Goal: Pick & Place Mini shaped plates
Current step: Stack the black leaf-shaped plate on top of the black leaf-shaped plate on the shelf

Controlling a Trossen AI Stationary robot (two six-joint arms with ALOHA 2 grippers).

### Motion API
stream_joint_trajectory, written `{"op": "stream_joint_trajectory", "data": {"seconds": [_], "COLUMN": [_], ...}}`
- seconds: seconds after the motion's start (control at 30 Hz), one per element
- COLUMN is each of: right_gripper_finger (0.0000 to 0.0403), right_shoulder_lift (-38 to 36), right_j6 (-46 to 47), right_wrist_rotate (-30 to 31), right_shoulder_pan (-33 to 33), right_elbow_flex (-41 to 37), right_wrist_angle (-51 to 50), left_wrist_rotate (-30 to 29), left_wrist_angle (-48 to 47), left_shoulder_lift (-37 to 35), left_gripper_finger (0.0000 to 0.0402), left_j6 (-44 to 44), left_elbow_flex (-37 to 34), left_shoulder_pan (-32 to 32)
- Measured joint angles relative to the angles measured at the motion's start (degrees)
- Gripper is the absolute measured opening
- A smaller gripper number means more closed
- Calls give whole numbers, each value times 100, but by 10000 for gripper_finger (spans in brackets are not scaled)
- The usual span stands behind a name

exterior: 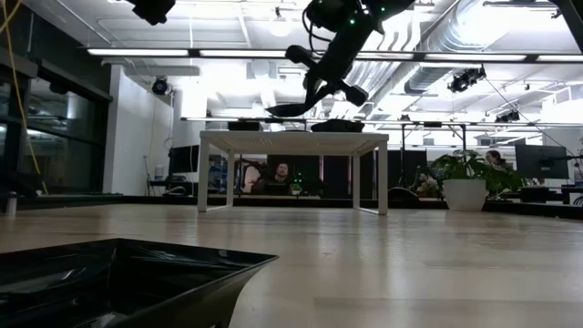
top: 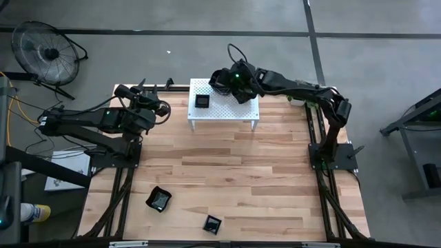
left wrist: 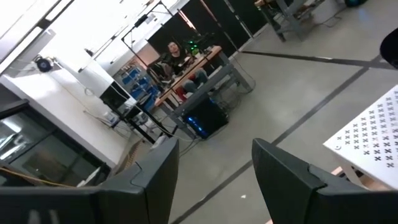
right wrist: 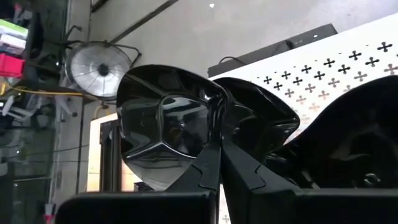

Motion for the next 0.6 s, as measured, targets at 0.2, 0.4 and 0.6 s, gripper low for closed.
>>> {"op": "stream_joint_trajectory", "data": {"seconds": [0.2, 0.4, 0.6], "right_gripper_finger": [0, 1, 1], "right_shoulder_lift": [0, 39, 37], "right_j6": [93, 209, 113], "right_wrist_rotate": [76, 149, 157], "right_shoulder_pan": [37, -23, -104], "right_elbow_flex": [2, -1, -1], "right_wrist_angle": [-56, -347, -286], "left_wrist_rotate": [96, 94, 92], "left_wrist_angle": [-6, -3, -6], "left_shoulder_lift": [-2, -28, -24], "left_gripper_finger": [198, 198, 198], "left_j6": [-1, -4, 2], "left_elbow_flex": [0, 0, 0], "left_shoulder_pan": [0, 0, 0]}}
